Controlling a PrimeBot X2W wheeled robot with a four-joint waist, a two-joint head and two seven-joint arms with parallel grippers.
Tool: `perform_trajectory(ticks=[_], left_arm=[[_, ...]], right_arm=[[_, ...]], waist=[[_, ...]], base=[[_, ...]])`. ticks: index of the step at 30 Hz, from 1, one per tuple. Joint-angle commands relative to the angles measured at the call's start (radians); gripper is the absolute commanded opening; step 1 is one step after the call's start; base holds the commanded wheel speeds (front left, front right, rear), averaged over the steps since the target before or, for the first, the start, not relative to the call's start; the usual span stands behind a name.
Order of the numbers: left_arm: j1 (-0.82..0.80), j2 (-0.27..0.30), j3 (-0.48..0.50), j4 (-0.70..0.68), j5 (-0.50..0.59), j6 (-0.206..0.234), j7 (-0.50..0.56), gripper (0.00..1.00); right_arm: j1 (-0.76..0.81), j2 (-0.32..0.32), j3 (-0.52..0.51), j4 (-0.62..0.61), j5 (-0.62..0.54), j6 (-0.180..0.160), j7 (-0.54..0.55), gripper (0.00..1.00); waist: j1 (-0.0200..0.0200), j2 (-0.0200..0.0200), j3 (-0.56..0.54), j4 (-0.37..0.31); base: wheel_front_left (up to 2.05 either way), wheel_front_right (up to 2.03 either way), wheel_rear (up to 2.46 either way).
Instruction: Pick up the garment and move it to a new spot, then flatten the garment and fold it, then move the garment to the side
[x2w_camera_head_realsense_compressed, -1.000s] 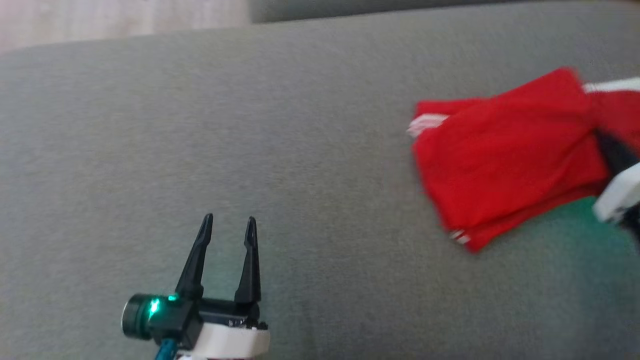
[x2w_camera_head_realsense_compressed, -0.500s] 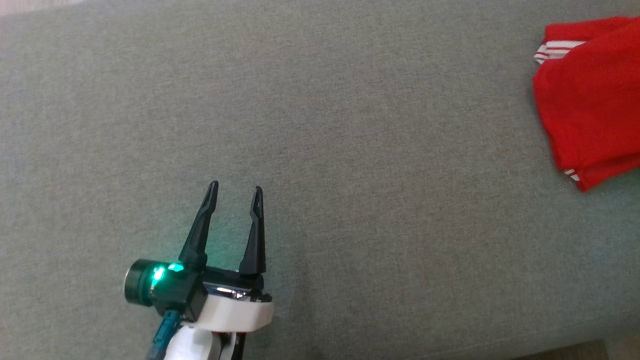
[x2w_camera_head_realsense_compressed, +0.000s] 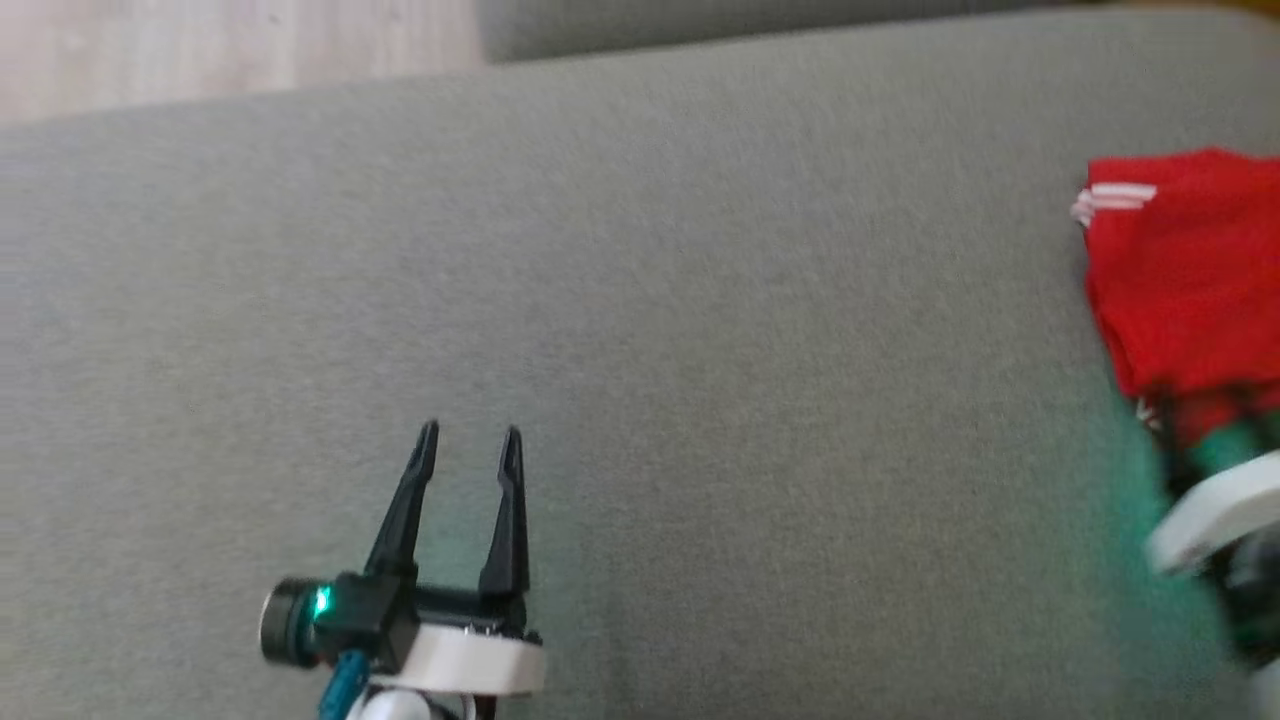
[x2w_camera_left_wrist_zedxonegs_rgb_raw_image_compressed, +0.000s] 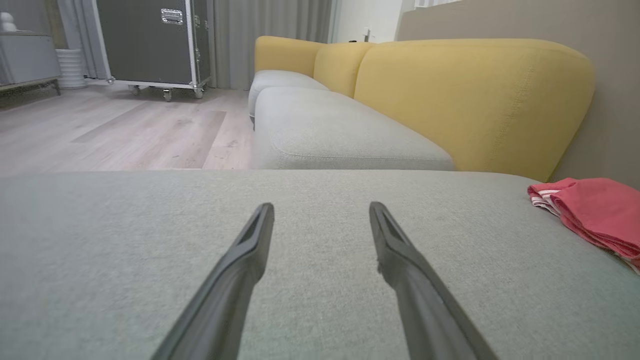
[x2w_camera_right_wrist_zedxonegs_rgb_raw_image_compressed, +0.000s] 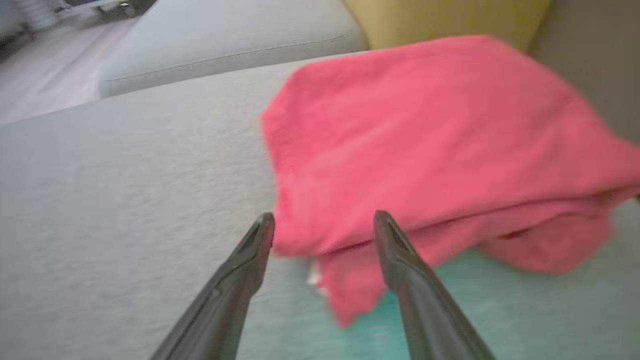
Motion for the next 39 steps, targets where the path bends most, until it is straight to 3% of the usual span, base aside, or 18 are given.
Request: perform_trajectory(ticks=[1,6,11,14,19,23,39], left_arm=[[0.001,-0.005,0.023,-0.026,-0.006,0.007,-0.008,1.00],[0.043,-0.005,0.035,-0.009,-0.020,0.014,-0.008,1.00],[0.097,-0.005,0.064,-0.014,-0.023,0.013,-0.008,1.00],[0.127,-0.005,0.083,-0.029,-0.020,0.013,-0.008,1.00],[0.172,-0.005,0.110,-0.050,0.006,0.016,-0.008,1.00],[0.205,-0.005,0.135,-0.074,0.023,0.017,-0.008,1.00],[0.258,-0.005,0.182,-0.089,0.052,-0.005,-0.008,1.00]], right_arm=[[0.004,-0.006,0.031,-0.044,-0.007,-0.001,-0.018,1.00],[0.080,0.098,0.167,-0.071,0.003,-0.001,-0.111,1.00],[0.143,0.141,0.266,-0.083,-0.003,-0.001,-0.284,1.00],[0.191,0.159,0.292,-0.125,-0.002,-0.001,-0.324,1.00],[0.310,0.203,0.188,-0.321,-0.159,-0.001,-0.327,1.00],[0.401,0.238,0.175,-0.413,-0.263,-0.001,-0.327,1.00],[0.437,0.271,0.158,-0.428,-0.290,-0.001,-0.328,1.00]], waist=[[0.0002,-0.0001,-0.053,0.037],[0.0002,-0.0001,-0.130,0.060],[0.0002,-0.0001,-0.202,0.071],[0.0002,-0.0001,-0.230,0.076],[0.0002,-0.0001,-0.264,0.076],[0.0002,-0.0001,-0.280,0.074],[0.0002,-0.0001,-0.291,0.059]], base=[[0.00,0.00,0.00],[0.00,0.00,0.00],[0.00,0.00,0.00],[0.00,0.00,0.00],[0.00,0.00,0.00],[0.00,0.00,0.00],[0.00,0.00,0.00]])
